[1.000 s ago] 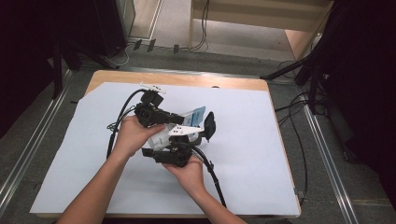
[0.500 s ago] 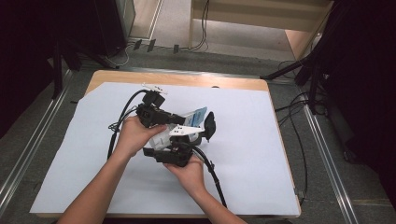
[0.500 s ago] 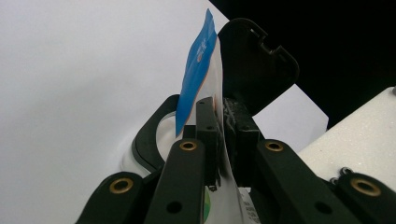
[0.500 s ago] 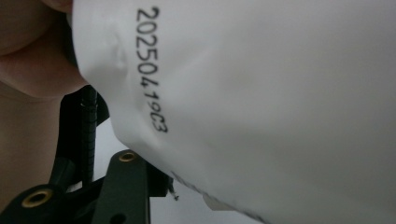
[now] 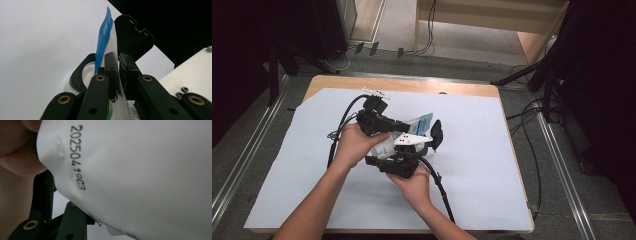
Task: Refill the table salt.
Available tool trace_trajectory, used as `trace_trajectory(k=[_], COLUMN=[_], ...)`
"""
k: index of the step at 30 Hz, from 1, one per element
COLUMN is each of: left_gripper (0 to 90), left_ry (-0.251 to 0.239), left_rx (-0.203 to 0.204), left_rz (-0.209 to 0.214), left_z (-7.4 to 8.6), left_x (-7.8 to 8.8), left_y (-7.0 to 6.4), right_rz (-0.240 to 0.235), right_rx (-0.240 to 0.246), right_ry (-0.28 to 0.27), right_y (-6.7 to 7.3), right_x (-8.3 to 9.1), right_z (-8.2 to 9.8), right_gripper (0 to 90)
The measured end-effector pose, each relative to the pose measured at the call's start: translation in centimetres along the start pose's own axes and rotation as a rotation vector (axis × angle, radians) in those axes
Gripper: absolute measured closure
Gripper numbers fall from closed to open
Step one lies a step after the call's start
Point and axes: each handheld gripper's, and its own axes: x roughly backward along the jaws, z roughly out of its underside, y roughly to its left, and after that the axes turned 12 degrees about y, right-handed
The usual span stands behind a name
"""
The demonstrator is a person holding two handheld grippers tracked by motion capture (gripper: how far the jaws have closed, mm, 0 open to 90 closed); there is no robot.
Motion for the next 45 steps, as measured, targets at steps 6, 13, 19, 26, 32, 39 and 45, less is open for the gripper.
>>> trace_trajectory(k=[6, 13, 19, 26, 32, 39, 45], left_gripper=[85.3, 85.3, 85.3, 85.3, 85.3, 85.2, 85.1], left_ry=[0.008, 0.017, 0.023, 0.027, 0.023, 0.021, 0.025], left_rx=[-0.004, -0.001, -0.004, -0.002, -0.008, -0.015, -0.012], left_rz=[-0.009, -0.005, -0.002, 0.001, -0.006, -0.004, -0.012], left_z=[-0.21, -0.47, -0.68, -0.76, -0.59, -0.59, -0.72], left_x=[0.27, 0.18, -0.09, -0.10, 0.06, 0.09, 0.18], left_y=[-0.07, 0.17, 0.33, 0.36, 0.20, 0.24, 0.22], right_rz=[-0.009, -0.023, -0.026, -0.017, -0.011, -0.008, -0.007], right_rx=[-0.005, -0.014, -0.028, -0.025, -0.015, -0.012, -0.010], right_ry=[0.002, 0.005, 0.014, 0.014, 0.015, 0.015, 0.010], right_y=[0.13, 0.06, -0.21, -0.22, -0.02, -0.02, 0.03], right_x=[0.03, -0.10, -0.18, -0.15, -0.19, -0.19, -0.18], right_z=[-0.28, -0.48, -0.46, -0.45, -0.43, -0.44, -0.49], right_gripper=[61.4, 59.9, 58.0, 59.6, 60.0, 59.9, 59.0])
